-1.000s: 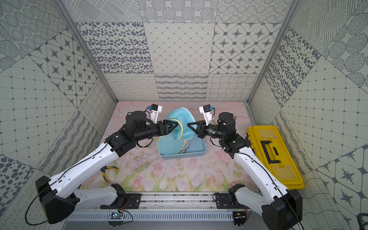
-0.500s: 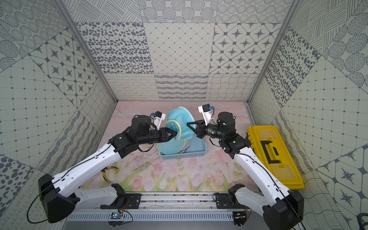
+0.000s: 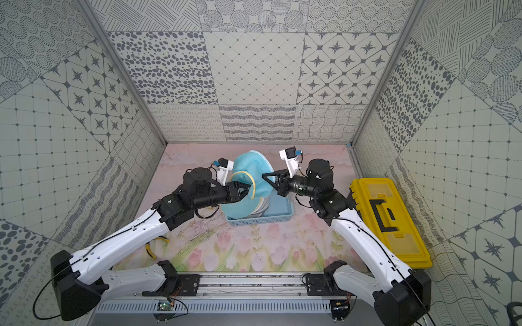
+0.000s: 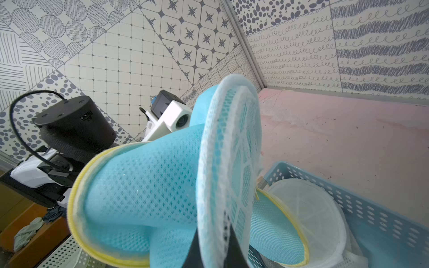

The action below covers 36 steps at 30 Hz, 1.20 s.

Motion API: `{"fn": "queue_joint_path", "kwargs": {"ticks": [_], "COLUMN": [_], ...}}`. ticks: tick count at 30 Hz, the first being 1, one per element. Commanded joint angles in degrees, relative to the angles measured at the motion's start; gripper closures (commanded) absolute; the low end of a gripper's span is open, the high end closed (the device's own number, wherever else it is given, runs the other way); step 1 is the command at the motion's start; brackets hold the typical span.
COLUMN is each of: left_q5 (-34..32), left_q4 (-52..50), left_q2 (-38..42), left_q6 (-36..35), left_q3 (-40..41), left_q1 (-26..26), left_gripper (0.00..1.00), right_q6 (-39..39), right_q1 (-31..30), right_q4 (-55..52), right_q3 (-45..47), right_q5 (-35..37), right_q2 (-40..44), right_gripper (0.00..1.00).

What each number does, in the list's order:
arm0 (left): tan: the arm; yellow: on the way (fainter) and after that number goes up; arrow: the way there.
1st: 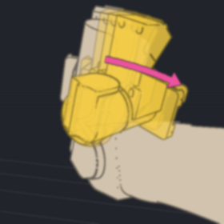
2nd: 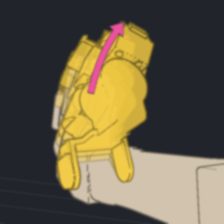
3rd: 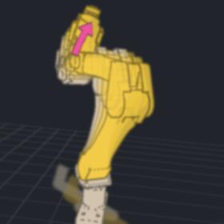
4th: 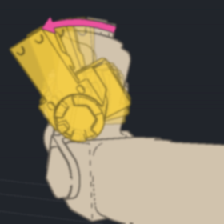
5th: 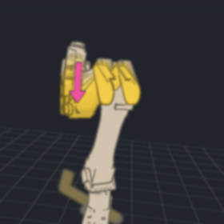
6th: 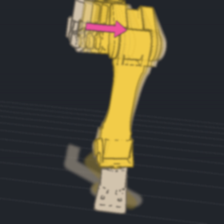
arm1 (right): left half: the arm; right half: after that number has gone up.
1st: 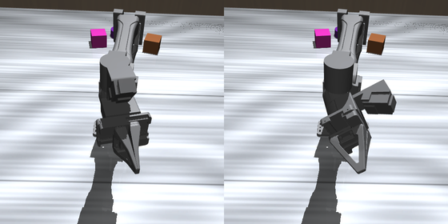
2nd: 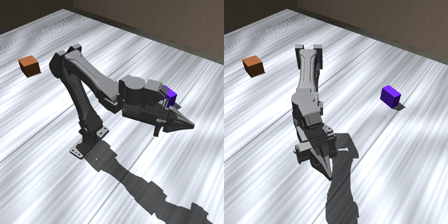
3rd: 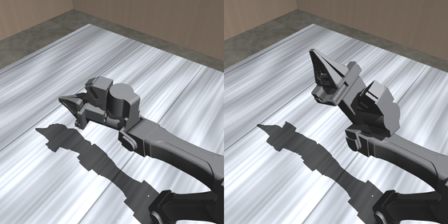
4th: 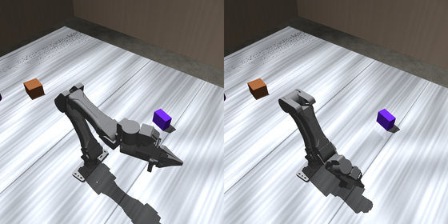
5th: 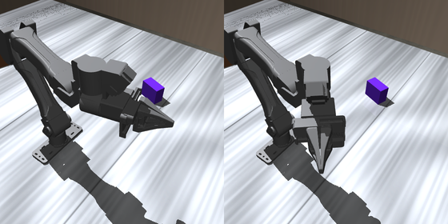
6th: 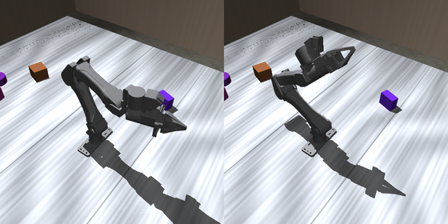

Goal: Turn the laundry bag inside out
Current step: Turn over the laundry bag.

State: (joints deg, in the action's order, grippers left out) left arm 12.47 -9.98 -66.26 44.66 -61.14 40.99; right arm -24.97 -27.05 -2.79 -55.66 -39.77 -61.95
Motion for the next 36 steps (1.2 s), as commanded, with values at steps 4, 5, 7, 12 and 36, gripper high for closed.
{"fn": "queue_joint_path", "kwargs": {"ticks": [4, 5, 7, 12, 36], "left_q5": [-11.17, -10.57, -8.17, -5.24, 6.1], "left_q4": [-6.27, -5.09, -0.97, 2.94, 17.45], "left_q2": [5.08, 5.39, 5.19, 2.34, -1.71], "left_q6": [-2.59, -2.72, -3.06, -3.72, 4.14], "left_q3": [0.07, 0.64, 1.69, 0.18, 5.93], "left_q1": [0.76, 0.76, 0.76, 0.76, -7.58], "left_gripper": [0.62, 0.62, 0.63, 0.63, 0.41], "right_q6": [0.89, 0.77, 0.93, 0.67, -11.1], "right_q1": [-0.54, -0.82, -1.65, -2.27, -2.89], "right_q4": [1.63, 1.81, 1.98, 2.75, 18.6], "right_q3": [-0.75, -0.7, -0.93, -0.85, 3.18], "right_q5": [0.03, -0.02, -0.07, 0.07, -6.43], "right_q2": [0.4, 0.17, -0.35, -0.39, -1.29], "right_gripper": [1.0, 1.0, 1.0, 1.0, 1.0]}}
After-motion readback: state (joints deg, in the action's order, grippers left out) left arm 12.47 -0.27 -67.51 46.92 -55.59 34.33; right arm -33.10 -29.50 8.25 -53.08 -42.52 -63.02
